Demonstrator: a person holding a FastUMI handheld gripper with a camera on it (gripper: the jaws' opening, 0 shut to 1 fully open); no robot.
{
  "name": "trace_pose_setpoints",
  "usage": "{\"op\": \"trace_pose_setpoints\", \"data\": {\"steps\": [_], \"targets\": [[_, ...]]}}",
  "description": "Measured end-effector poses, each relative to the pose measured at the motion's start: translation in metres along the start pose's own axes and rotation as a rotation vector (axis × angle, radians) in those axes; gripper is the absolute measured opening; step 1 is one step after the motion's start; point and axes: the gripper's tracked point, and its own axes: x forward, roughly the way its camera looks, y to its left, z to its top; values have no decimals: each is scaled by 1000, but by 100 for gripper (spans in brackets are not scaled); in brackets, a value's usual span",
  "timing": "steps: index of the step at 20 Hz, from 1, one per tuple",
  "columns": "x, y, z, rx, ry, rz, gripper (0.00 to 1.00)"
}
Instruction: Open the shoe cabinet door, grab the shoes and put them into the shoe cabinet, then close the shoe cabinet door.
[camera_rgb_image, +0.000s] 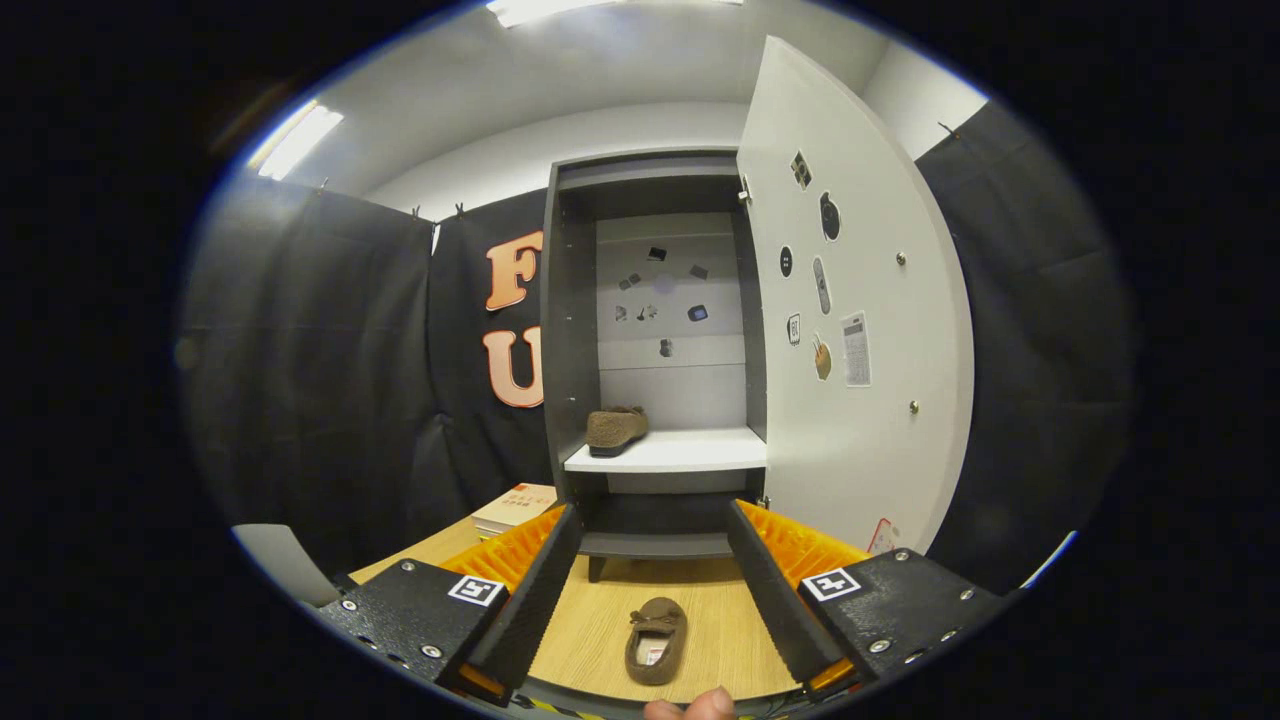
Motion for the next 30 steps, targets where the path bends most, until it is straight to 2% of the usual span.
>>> {"op": "trace_pose_setpoints", "data": {"steps": [5, 13, 21, 29, 30], "targets": [[6, 17, -30, -56, 20, -33, 93], [30, 36, -86, -66, 59, -23, 93], [54, 47, -192, -17, 224, -12, 93], [83, 67, -285, -46, 393, 21, 93], [82, 58, -295, -41, 411, 16, 93]]}}
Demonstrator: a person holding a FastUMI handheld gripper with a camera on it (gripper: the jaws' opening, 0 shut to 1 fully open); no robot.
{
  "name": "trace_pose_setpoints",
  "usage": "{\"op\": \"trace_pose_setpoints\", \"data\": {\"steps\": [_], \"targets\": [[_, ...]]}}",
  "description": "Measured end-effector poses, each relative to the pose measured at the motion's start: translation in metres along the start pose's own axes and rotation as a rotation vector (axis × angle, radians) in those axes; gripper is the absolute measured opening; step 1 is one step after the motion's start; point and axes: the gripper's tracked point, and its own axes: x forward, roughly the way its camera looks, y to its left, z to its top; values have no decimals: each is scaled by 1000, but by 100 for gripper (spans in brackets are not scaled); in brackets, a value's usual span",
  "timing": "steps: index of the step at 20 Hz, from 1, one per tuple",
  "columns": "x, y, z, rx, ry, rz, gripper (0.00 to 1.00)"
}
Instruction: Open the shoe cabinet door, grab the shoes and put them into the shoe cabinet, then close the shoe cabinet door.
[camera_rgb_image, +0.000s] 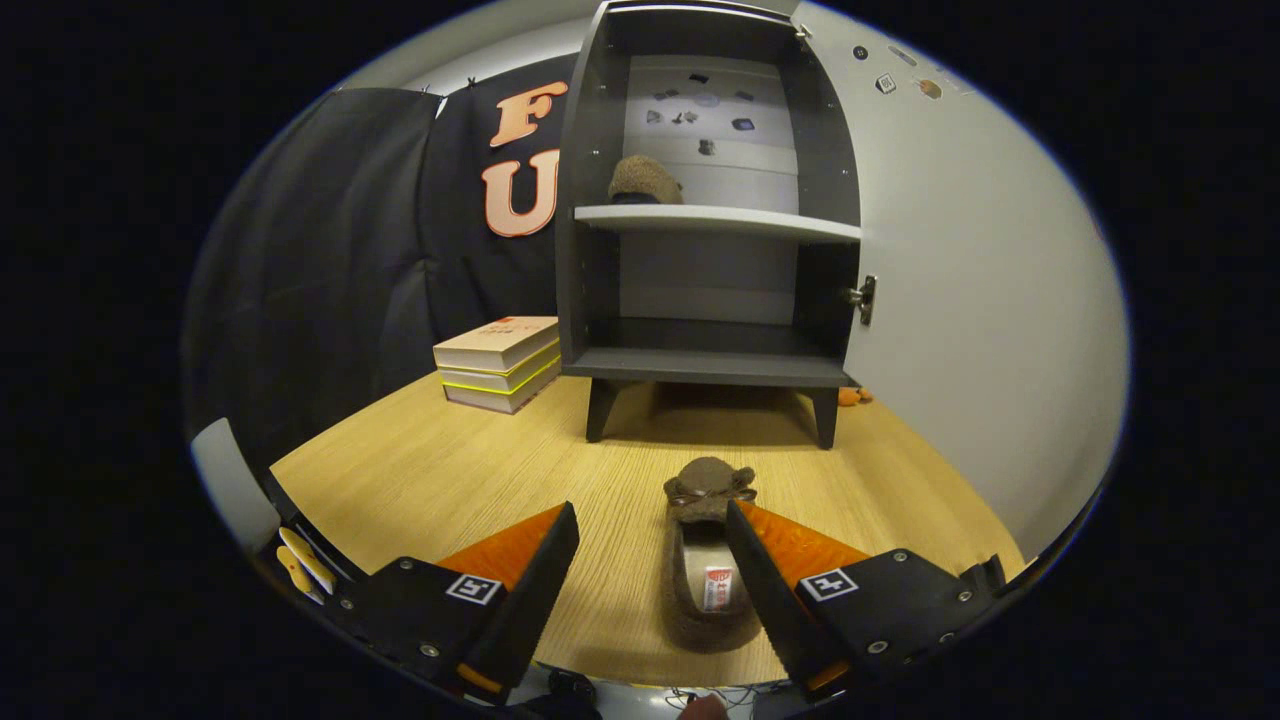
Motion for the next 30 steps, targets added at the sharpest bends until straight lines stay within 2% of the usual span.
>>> {"op": "trace_pose_setpoints", "data": {"steps": [9, 15, 18, 20, 22, 24, 25, 27, 30], "targets": [[52, -1, -48, 8, 129, -23, 93], [89, -9, -51, 27, 156, -51, 83], [105, -9, -50, 50, 170, -31, 80], [110, -9, -53, 39, 184, -25, 71], [113, -24, -49, 31, 159, -72, 49], [114, -23, -52, 61, 169, -61, 26], [115, -21, -51, 64, 174, -50, 19], [117, -20, -50, 36, 190, -34, 7], [116, -21, -48, 42, 238, -18, 5]]}}
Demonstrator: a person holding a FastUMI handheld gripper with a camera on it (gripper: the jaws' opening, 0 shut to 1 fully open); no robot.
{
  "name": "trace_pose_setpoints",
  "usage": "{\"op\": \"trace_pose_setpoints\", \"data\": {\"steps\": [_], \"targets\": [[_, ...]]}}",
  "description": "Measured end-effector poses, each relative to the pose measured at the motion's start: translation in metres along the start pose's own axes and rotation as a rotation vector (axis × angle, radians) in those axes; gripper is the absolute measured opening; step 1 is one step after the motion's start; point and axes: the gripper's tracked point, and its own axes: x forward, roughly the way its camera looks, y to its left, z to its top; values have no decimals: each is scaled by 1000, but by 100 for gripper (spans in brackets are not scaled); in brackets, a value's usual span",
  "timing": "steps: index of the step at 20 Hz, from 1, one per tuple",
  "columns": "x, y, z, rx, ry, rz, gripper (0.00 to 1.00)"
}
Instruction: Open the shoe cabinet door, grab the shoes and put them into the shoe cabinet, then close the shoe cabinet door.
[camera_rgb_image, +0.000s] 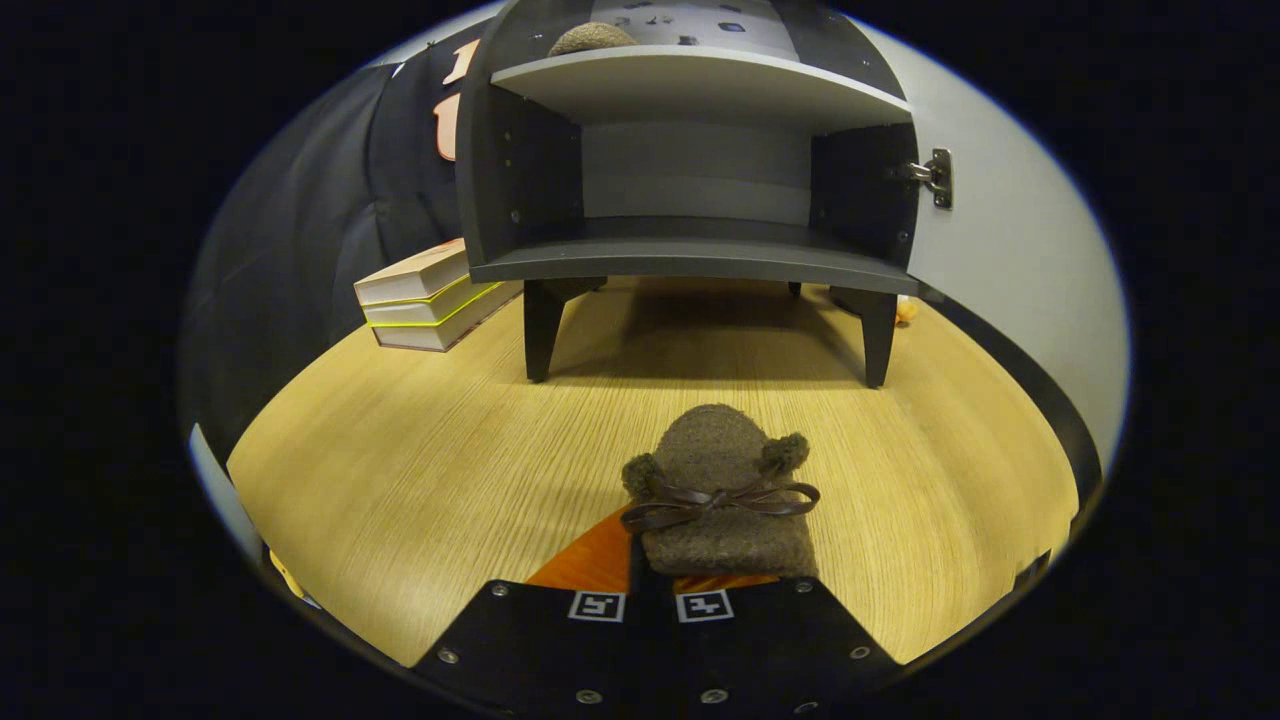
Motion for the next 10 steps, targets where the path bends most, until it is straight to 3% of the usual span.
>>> {"op": "trace_pose_setpoints", "data": {"steps": [3, 10], "targets": [[-6, -9, 20, 38, -15, -8, 5], [-52, -15, 75, -3, -79, -21, 4]]}}
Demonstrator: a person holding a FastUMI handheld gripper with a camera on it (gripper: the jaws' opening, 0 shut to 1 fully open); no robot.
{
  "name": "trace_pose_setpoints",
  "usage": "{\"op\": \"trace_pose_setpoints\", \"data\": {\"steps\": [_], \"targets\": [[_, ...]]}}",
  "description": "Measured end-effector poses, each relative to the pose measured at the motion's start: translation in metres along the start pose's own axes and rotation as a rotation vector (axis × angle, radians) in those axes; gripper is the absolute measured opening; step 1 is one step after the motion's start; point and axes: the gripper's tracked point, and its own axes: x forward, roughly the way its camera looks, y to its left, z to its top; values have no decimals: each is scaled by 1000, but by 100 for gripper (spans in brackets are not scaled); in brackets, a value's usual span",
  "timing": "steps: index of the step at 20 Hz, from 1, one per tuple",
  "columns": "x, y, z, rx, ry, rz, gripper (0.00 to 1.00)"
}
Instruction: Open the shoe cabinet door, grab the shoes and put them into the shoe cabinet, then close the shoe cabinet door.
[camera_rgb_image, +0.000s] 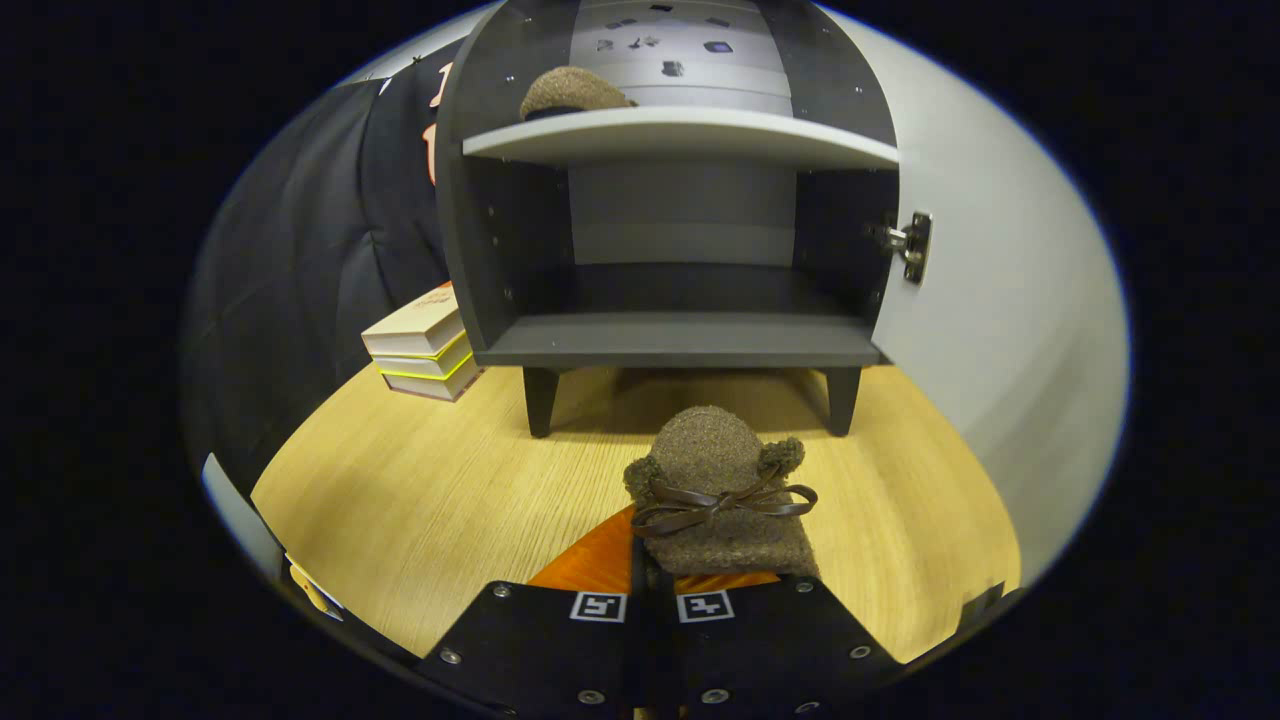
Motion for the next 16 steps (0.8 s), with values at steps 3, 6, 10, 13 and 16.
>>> {"op": "trace_pose_setpoints", "data": {"steps": [3, 6, 10, 13, 16], "targets": [[-21, -1, 28, 1, -41, -26, 5], [-42, -2, 59, 10, -74, -45, 4], [-65, -2, 112, -26, -144, -70, 4], [-81, -2, 162, -52, -222, -86, 4], [-88, -2, 196, -63, -248, -86, 4]]}}
